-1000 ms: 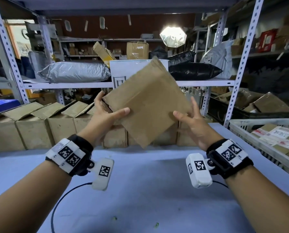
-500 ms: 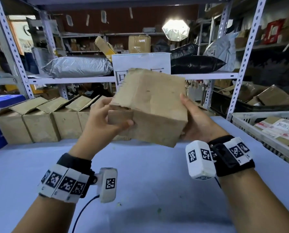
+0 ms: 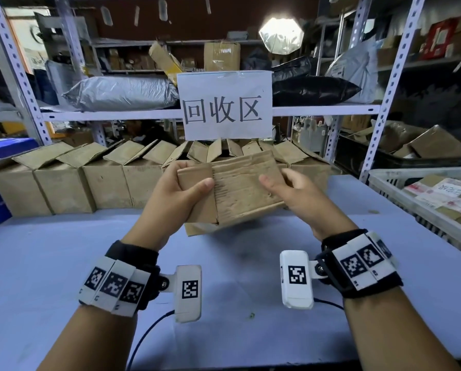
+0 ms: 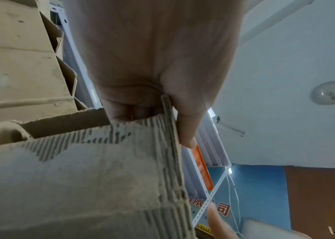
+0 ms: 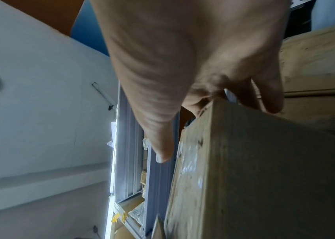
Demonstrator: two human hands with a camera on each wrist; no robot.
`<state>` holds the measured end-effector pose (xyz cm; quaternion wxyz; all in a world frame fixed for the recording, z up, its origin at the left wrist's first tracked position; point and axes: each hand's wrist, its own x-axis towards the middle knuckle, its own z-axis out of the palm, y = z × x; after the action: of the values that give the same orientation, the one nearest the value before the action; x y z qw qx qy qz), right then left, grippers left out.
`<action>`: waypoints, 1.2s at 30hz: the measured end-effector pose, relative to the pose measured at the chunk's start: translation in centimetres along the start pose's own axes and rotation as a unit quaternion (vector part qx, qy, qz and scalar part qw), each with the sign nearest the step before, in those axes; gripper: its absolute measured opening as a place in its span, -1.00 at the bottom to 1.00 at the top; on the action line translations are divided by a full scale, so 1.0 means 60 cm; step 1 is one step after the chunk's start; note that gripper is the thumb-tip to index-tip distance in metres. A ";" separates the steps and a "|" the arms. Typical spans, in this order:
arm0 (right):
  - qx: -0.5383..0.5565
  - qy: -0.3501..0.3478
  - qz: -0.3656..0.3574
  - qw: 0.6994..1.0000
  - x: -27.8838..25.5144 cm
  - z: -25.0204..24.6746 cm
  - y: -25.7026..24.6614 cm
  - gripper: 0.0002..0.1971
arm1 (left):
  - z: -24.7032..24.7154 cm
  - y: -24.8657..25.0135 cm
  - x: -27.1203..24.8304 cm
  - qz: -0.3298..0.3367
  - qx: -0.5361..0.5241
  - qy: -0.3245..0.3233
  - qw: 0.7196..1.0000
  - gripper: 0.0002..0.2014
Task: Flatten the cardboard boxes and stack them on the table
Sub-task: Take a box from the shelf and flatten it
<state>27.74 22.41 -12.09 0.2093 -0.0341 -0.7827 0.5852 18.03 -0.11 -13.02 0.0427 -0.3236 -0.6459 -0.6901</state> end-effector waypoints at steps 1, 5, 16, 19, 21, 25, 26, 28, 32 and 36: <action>0.000 0.002 -0.011 1.000 0.001 0.005 -0.002 -0.64 | 0.003 0.001 0.002 -0.001 -0.001 0.006 1.000 -0.69; -0.004 0.025 -0.036 0.999 0.007 0.019 -0.001 -0.44 | 0.000 0.004 0.012 -0.012 -0.028 0.033 0.999 -0.73; -0.005 0.000 -0.052 0.999 -0.011 0.009 -0.007 -0.03 | -0.015 0.010 0.005 -0.018 -0.124 -0.005 0.992 -0.79; -0.003 0.026 -0.058 0.998 -0.014 0.005 -0.010 -0.27 | -0.007 0.007 0.009 -0.031 -0.127 0.018 0.991 -0.74; -0.017 0.057 -0.053 0.997 -0.010 0.004 -0.006 -0.47 | 0.002 0.001 0.013 -0.055 -0.089 0.072 0.992 -0.71; 0.005 0.098 -0.048 0.994 0.000 0.004 0.003 -0.62 | 0.012 -0.010 0.017 -0.087 -0.066 0.154 0.982 -0.51; 0.002 0.095 -0.049 0.994 0.002 0.004 0.002 -0.63 | 0.010 -0.010 0.017 -0.092 -0.063 0.157 0.981 -0.49; -0.002 0.086 -0.041 0.995 0.007 0.001 0.001 -0.64 | 0.000 -0.010 0.015 -0.097 -0.039 0.136 0.985 -0.60; 0.008 0.074 -0.012 0.997 0.015 -0.005 -0.002 -0.65 | -0.028 -0.004 0.009 -0.126 0.003 0.052 0.991 -0.75; 0.001 0.066 -0.017 0.998 0.016 0.001 -0.005 -0.66 | -0.037 0.002 0.008 -0.141 -0.007 0.006 0.990 -0.85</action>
<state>26.90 22.53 -11.56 0.2704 -0.0589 -0.7673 0.5785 16.86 -1.99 -12.60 -0.0536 -0.2252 -0.6802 -0.6955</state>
